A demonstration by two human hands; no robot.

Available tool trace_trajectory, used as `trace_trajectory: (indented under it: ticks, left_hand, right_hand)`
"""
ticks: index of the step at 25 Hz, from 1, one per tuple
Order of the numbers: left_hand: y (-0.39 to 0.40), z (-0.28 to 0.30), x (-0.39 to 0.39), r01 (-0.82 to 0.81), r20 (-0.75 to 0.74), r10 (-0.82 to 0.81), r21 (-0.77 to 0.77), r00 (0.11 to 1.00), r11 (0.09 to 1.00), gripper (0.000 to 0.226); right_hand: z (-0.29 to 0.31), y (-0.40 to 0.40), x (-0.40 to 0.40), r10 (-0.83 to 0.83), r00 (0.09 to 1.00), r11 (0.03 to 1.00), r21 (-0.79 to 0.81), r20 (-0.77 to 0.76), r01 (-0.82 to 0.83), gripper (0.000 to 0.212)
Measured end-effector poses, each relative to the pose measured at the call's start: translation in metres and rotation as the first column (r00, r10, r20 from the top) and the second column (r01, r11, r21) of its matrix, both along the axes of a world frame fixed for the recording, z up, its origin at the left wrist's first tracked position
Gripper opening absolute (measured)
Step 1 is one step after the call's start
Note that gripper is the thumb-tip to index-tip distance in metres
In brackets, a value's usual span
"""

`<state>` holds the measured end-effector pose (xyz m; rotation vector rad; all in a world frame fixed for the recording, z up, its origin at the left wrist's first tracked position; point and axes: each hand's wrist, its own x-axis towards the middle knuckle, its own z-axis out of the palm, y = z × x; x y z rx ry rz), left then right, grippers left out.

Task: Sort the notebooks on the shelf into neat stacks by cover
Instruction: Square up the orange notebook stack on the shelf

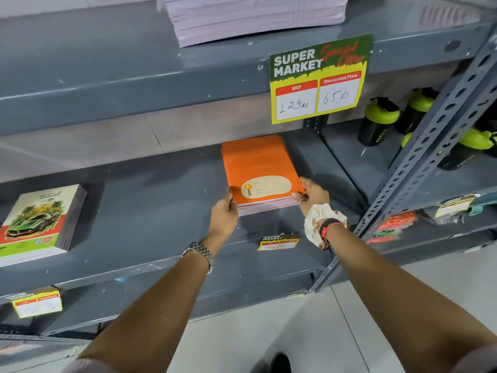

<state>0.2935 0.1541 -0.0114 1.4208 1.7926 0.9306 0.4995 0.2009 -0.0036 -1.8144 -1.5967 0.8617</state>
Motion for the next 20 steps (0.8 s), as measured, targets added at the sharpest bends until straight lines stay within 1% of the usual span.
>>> trace_trajectory:
  ticks: [2, 4, 6, 8, 9, 11, 13, 16, 20]
  left_hand:
    - [-0.001, 0.002, 0.0, 0.001, -0.018, -0.001, 0.012, 1.0, 1.0, 0.045]
    - [-0.004, 0.003, -0.003, 0.008, -0.044, -0.007, 0.025, 0.999, 1.0, 0.044]
    - [-0.007, 0.005, -0.005, 0.024, -0.071, -0.02, 0.06, 0.997, 0.998, 0.045]
    - [-0.01, 0.004, -0.007, 0.017, -0.11, -0.007, 0.094, 0.994, 0.995, 0.046]
    - [-0.009, 0.002, -0.009, 0.005, -0.141, 0.011, 0.11, 0.99, 0.994, 0.046]
    - [-0.006, -0.002, -0.011, -0.018, -0.186, 0.043, 0.134, 0.982, 0.991, 0.045]
    - [-0.004, -0.005, -0.012, -0.032, -0.197, 0.057, 0.128, 0.979, 0.991, 0.044]
    - [-0.005, -0.004, -0.011, -0.033, -0.235, 0.063, 0.131, 0.97, 0.991, 0.042]
    - [-0.008, -0.001, -0.006, -0.056, -0.318, 0.097, 0.134, 0.943, 0.989, 0.039]
  right_hand:
    - [0.0, 0.001, 0.002, 0.021, 1.0, 1.0, 0.014, 0.006, -0.021, 0.034]
    - [0.002, 0.0, 0.004, 0.067, 0.998, 0.998, -0.01, 0.013, -0.067, 0.046]
    - [0.002, -0.002, 0.005, 0.133, 0.989, 0.991, -0.014, 0.06, -0.133, 0.054]
    - [-0.001, -0.002, 0.006, 0.176, 0.973, 0.984, 0.013, 0.149, -0.18, 0.052]
    - [-0.002, -0.001, 0.006, 0.178, 0.969, 0.983, 0.023, 0.17, -0.184, 0.049]
    - [-0.001, 0.001, 0.006, 0.159, 0.975, 0.986, 0.024, 0.157, -0.164, 0.046]
    - [0.001, 0.003, 0.009, 0.153, 0.978, 0.988, 0.014, 0.143, -0.157, 0.045]
    - [0.006, 0.006, 0.013, 0.168, 0.97, 0.985, 0.016, 0.177, -0.174, 0.044]
    - [0.007, 0.008, 0.014, 0.162, 0.971, 0.986, 0.017, 0.177, -0.167, 0.044]
